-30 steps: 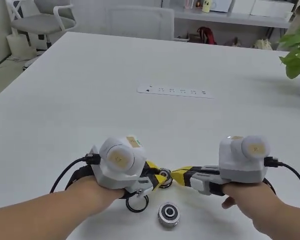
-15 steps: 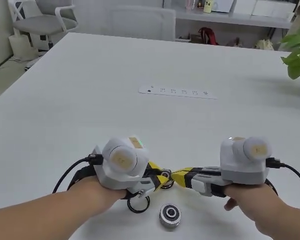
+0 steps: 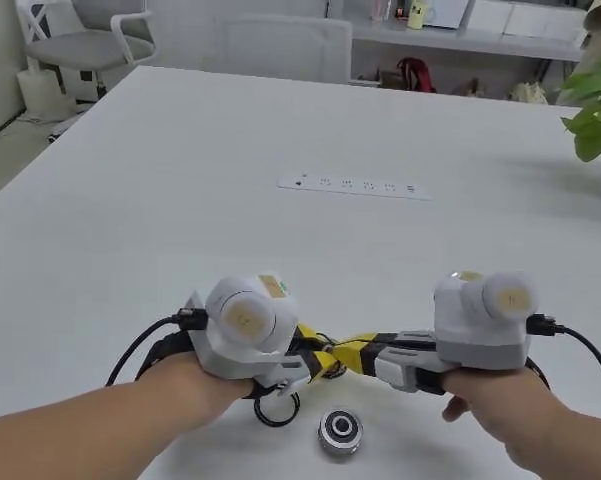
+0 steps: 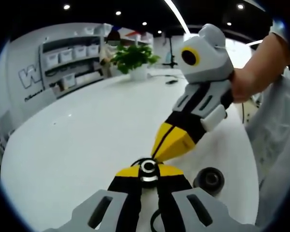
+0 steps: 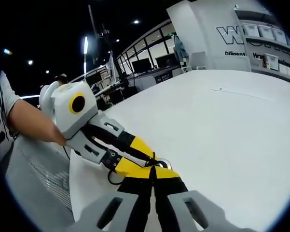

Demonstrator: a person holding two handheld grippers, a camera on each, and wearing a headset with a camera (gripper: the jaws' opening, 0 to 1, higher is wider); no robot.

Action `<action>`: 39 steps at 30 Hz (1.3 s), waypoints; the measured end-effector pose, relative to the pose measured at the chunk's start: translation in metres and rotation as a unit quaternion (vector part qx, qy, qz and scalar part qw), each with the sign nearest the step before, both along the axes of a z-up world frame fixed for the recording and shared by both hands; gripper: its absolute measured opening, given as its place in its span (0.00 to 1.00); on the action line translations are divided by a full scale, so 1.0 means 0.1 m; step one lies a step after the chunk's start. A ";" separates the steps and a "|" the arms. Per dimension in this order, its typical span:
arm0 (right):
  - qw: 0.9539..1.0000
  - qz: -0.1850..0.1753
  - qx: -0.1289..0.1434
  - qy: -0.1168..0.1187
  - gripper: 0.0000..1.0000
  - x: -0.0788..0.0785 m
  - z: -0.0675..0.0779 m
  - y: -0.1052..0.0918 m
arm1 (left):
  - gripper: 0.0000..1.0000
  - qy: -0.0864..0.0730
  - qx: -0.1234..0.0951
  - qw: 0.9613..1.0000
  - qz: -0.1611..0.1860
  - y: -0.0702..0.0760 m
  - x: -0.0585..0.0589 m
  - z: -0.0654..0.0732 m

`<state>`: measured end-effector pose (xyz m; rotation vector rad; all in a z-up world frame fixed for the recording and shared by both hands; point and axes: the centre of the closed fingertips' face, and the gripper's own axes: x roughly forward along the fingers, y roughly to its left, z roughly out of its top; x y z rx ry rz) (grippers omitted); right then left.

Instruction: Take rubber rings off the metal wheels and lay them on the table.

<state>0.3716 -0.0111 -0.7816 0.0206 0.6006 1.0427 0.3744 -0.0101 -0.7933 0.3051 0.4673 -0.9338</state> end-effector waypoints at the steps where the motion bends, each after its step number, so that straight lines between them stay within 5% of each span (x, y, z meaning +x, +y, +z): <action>1: 1.000 -0.001 -0.002 0.001 0.00 0.00 -0.02 -0.01 | 0.11 0.000 -0.001 1.000 -0.001 0.00 0.00 0.00; 18: 1.000 -0.010 0.000 0.004 0.00 0.01 -0.03 -0.05 | 0.18 0.024 -0.018 0.999 -0.011 0.02 -0.04 0.03; 27: 1.000 -0.017 0.009 0.009 0.00 0.03 -0.02 -0.06 | 0.27 0.018 -0.030 0.999 -0.017 0.16 -0.07 0.17; 39: 1.000 -0.013 0.020 0.012 0.00 0.01 0.03 -0.04 | 0.39 0.007 -0.046 0.998 -0.049 0.27 -0.28 0.41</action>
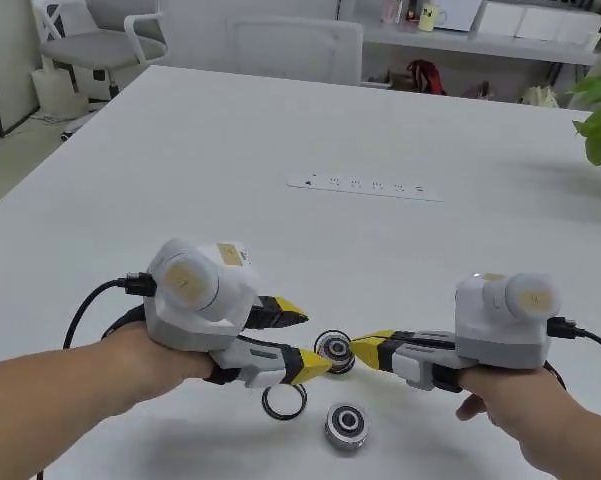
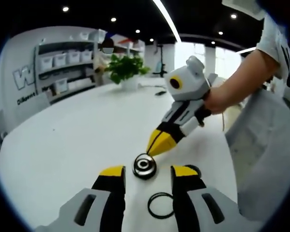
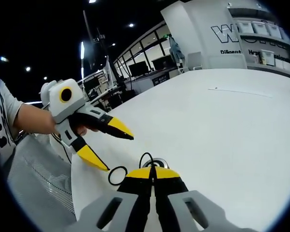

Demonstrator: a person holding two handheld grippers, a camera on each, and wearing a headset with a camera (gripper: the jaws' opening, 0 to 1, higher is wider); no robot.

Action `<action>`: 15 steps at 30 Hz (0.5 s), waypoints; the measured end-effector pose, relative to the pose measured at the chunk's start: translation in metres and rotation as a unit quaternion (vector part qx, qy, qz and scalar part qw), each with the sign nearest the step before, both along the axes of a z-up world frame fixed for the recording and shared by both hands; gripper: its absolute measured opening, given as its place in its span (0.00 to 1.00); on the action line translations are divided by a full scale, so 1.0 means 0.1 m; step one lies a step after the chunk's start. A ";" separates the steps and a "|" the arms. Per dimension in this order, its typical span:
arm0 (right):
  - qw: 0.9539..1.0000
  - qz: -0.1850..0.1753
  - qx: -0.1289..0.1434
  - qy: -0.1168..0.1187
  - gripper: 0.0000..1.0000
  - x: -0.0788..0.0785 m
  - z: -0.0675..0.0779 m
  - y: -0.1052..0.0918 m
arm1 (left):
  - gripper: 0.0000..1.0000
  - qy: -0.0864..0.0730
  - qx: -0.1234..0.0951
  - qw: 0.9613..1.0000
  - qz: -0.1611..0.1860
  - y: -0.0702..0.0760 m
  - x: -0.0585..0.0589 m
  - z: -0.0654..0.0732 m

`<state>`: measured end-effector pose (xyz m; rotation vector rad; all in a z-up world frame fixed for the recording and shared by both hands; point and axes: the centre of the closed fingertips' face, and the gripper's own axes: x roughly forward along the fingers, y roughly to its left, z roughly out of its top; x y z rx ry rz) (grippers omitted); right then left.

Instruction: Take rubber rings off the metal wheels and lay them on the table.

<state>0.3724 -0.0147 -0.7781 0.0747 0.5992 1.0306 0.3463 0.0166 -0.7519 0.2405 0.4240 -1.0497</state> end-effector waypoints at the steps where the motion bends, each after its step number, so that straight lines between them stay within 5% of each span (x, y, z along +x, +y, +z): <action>1: 1.000 0.000 0.002 0.001 0.00 0.00 0.01 0.01 | 0.40 -0.003 -0.003 1.000 -0.001 0.01 -0.02 0.02; 15: 1.000 0.012 0.022 0.003 0.00 -0.08 0.14 0.07 | 0.55 -0.010 -0.028 0.999 0.011 0.22 -0.12 0.22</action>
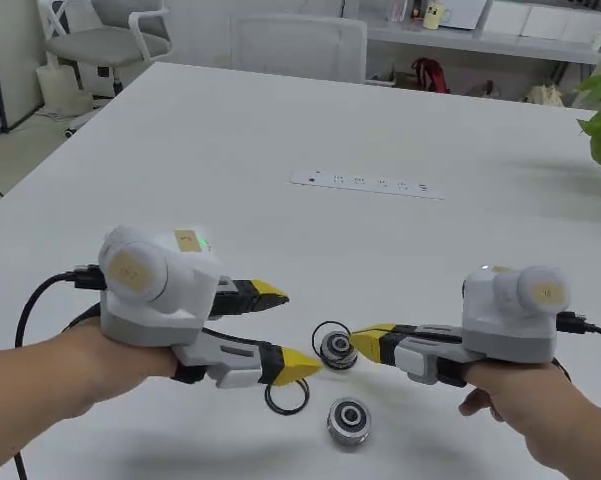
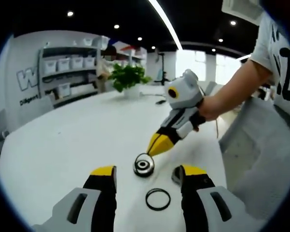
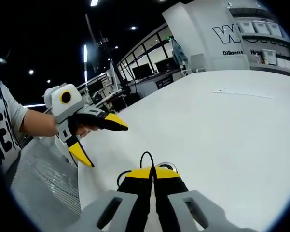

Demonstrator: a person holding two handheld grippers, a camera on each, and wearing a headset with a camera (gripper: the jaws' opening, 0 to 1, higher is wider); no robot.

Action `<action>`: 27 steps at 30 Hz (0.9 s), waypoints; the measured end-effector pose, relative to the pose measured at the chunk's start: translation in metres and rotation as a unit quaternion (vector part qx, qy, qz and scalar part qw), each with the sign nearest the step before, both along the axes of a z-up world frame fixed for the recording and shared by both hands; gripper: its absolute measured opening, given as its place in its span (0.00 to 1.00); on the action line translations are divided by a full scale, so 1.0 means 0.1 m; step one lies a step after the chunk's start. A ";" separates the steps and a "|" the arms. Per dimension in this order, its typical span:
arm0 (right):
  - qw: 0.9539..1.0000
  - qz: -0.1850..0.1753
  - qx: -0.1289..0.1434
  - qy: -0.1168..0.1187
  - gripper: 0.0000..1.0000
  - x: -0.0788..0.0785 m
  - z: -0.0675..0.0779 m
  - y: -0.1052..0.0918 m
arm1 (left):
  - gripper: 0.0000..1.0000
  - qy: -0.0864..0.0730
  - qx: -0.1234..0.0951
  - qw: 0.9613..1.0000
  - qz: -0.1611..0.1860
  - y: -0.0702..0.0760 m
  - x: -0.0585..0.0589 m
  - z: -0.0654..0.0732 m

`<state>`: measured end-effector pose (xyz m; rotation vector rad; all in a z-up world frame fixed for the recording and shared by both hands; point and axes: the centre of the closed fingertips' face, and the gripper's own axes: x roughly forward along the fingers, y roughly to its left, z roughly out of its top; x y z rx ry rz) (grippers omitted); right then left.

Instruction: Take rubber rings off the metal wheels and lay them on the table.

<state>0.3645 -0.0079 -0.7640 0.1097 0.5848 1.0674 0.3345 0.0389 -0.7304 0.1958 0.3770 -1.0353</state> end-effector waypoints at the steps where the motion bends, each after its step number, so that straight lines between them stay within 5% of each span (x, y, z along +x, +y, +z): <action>1: 1.000 0.002 0.003 0.000 0.00 -0.01 0.02 0.01 | 0.58 0.000 0.004 1.000 0.001 0.02 0.00 -0.01; 18: 0.999 0.029 0.034 0.005 0.00 -0.13 0.18 0.23 | 0.68 -0.011 0.006 1.000 0.011 0.34 -0.14 0.04; 27: 0.998 0.042 0.036 0.015 0.00 -0.20 0.15 0.32 | 0.72 -0.011 0.014 1.000 0.021 0.47 -0.19 -0.01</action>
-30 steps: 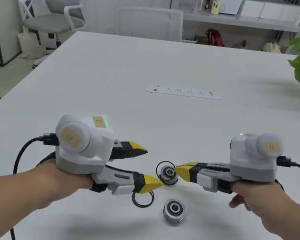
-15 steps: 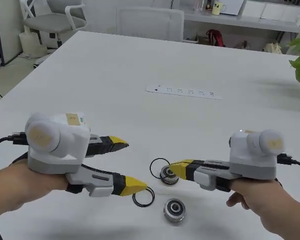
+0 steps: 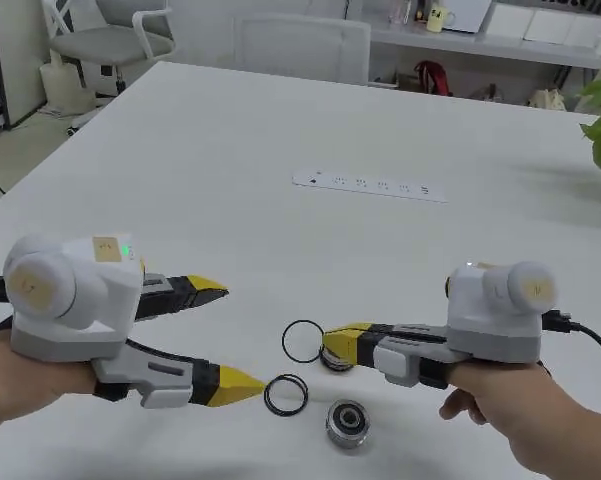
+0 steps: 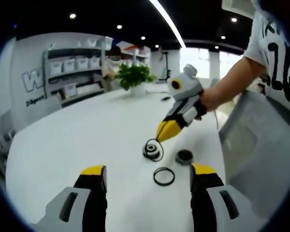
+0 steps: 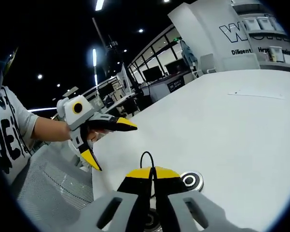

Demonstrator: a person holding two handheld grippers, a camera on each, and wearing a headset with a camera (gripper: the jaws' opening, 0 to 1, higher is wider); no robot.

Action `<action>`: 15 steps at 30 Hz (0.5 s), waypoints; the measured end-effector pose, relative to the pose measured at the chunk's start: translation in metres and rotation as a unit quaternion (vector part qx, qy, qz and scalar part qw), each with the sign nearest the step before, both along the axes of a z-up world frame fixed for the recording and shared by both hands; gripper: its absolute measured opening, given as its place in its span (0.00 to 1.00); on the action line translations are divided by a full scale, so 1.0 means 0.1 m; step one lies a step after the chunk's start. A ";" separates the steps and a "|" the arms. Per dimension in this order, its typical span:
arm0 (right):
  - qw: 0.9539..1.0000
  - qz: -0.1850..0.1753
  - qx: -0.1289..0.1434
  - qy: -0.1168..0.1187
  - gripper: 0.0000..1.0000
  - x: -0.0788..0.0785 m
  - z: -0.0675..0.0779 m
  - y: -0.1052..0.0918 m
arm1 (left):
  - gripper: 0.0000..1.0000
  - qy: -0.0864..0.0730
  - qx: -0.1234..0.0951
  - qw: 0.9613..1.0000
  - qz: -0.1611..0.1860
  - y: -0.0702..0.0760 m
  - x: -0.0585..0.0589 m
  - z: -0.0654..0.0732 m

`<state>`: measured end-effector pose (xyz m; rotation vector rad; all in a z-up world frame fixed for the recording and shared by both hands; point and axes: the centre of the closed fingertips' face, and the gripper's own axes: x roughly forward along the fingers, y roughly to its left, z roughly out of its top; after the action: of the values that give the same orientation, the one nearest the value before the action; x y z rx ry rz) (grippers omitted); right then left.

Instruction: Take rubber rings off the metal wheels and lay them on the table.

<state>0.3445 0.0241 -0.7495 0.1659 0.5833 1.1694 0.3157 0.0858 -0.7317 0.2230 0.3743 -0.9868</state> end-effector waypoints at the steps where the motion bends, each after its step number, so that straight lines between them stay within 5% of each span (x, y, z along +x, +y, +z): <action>1: 1.000 0.002 0.000 0.002 0.00 -0.01 -0.01 0.01 | 0.72 0.001 0.001 1.000 0.001 0.02 -0.01 -0.01; 15: 0.999 0.039 -0.022 0.032 0.00 -0.20 -0.18 0.15 | 0.74 -0.001 0.011 1.000 0.007 0.18 -0.06 -0.03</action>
<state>0.3245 0.0386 -0.7675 0.1445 0.6757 1.2287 0.3093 0.1039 -0.7350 0.2405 0.3848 -0.9695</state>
